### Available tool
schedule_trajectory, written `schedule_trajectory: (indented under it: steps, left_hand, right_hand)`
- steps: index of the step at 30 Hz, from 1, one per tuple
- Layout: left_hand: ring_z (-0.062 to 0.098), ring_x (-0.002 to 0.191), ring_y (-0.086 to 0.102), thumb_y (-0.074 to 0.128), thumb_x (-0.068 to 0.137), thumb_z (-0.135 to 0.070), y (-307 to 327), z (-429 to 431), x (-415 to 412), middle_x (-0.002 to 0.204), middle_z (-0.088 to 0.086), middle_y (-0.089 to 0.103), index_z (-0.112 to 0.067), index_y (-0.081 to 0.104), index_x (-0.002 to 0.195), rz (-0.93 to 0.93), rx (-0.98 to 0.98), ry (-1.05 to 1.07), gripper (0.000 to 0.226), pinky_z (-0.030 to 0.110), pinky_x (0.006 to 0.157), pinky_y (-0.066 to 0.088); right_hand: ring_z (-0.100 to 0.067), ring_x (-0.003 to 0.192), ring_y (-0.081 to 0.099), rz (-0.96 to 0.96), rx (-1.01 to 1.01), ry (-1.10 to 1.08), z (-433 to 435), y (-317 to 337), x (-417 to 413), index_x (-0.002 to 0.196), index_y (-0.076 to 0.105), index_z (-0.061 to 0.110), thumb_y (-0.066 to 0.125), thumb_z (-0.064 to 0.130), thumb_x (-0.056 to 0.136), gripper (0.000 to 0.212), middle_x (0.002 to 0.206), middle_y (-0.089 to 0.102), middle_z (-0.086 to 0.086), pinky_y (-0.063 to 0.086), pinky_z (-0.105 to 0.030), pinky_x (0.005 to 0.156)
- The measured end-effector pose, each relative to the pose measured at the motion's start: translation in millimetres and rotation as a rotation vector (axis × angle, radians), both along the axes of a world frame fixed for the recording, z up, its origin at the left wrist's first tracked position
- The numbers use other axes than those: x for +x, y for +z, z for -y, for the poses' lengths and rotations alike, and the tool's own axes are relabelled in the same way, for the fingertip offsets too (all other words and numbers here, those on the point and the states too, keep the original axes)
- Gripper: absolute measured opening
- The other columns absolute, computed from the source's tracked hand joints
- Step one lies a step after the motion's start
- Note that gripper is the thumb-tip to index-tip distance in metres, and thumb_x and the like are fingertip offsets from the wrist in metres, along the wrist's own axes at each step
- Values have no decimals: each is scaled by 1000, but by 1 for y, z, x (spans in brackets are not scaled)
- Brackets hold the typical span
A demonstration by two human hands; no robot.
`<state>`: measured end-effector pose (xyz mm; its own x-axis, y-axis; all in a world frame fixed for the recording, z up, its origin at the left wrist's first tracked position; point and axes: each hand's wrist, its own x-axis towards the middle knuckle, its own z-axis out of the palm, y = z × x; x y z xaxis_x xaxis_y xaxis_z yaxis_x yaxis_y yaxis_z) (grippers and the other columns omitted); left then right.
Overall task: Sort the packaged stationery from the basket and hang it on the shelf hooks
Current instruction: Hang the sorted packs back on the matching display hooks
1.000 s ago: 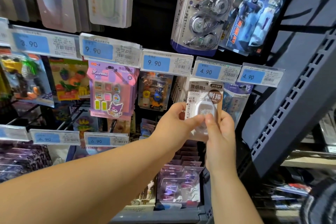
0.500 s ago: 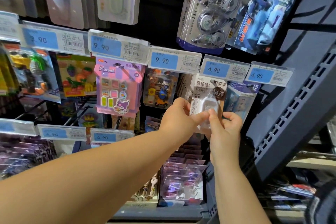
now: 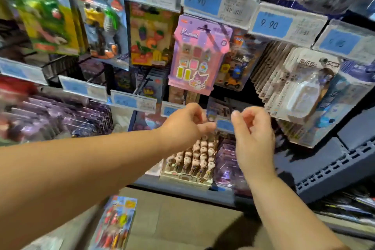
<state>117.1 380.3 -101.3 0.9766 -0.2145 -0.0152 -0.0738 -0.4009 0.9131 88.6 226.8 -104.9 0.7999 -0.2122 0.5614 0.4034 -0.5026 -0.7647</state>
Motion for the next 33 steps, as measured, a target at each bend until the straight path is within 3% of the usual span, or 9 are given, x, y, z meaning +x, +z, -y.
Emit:
schedule_trajectory:
  steps: [4, 9, 12, 16, 19, 23, 26, 29, 33]
  left_hand:
    - [2, 60, 46, 69, 88, -34, -14, -83, -12, 70, -12, 50, -23, 50, 86, 68, 342, -60, 23, 13, 55, 36]
    - [13, 66, 46, 69, 88, -30, -52, -206, -29, 70, -14, 47, -26, 50, 89, -51, 731, -64, 20, 15, 55, 33]
    - [24, 89, 60, 66, 89, -35, -97, -252, -34, 89, -3, 64, -22, 60, 99, -155, 847, -40, 17, 25, 70, 39]
    - [28, 102, 61, 67, 89, -33, -184, -283, -41, 110, 7, 67, -14, 62, 110, -317, 817, -33, 29, 28, 80, 43]
    - [22, 94, 56, 69, 88, -35, -247, -300, -65, 114, 3, 63, -17, 56, 116, -491, 789, -69, 36, 27, 82, 45]
    - [24, 104, 57, 69, 84, -37, -307, -318, -92, 113, 3, 57, -20, 55, 117, -566, 817, -123, 39, 33, 86, 50]
    - [24, 110, 53, 65, 85, -45, -333, -326, -111, 116, 2, 54, -24, 51, 122, -562, 974, -183, 45, 36, 87, 50]
    - [22, 120, 44, 72, 80, -35, -350, -338, -126, 128, -1, 46, -28, 41, 134, -583, 1009, -255, 63, 35, 94, 44]
    - [23, 126, 40, 64, 86, -43, -355, -357, -139, 138, 1, 37, -26, 29, 143, -461, 1116, -278, 69, 36, 101, 38]
  right_hand:
    - [0, 62, 46, -277, -270, 366, -54, -1, 1, 84, 56, 19, 59, 31, 93, 16, 68, 51, 11, 36, -14, 60]
    - [-19, 91, 57, -795, -913, 705, -138, -19, 14, 102, 60, 12, 43, 45, 97, 38, 96, 62, -6, 41, -32, 84]
    - [-19, 85, 52, -995, -935, 799, -187, -61, 13, 104, 59, 5, 42, 41, 99, 41, 94, 59, -10, 41, -28, 72]
    - [-20, 63, 46, -1188, -974, 799, -234, -140, 12, 87, 50, 11, 38, 40, 102, 35, 70, 48, -6, 34, -20, 50]
    - [-21, 78, 49, -1303, -932, 745, -256, -205, 5, 85, 53, 10, 41, 33, 102, 31, 83, 49, -13, 31, -27, 61]
    - [-25, 94, 63, -1426, -809, 482, -257, -289, -23, 101, 58, 13, 52, 41, 94, 29, 98, 62, -10, 35, -26, 57]
    - [-26, 115, 55, -1447, -823, 289, -251, -314, -45, 124, 51, 17, 57, 49, 89, 48, 124, 59, -8, 40, -27, 79]
    - [-28, 127, 43, -1386, -807, 130, -251, -324, -51, 133, 40, 20, 67, 51, 82, 66, 136, 45, -9, 35, -30, 100]
    - [-30, 127, 40, -1371, -761, 66, -260, -336, -53, 133, 33, 19, 76, 50, 74, 79, 136, 35, -9, 36, -35, 100]
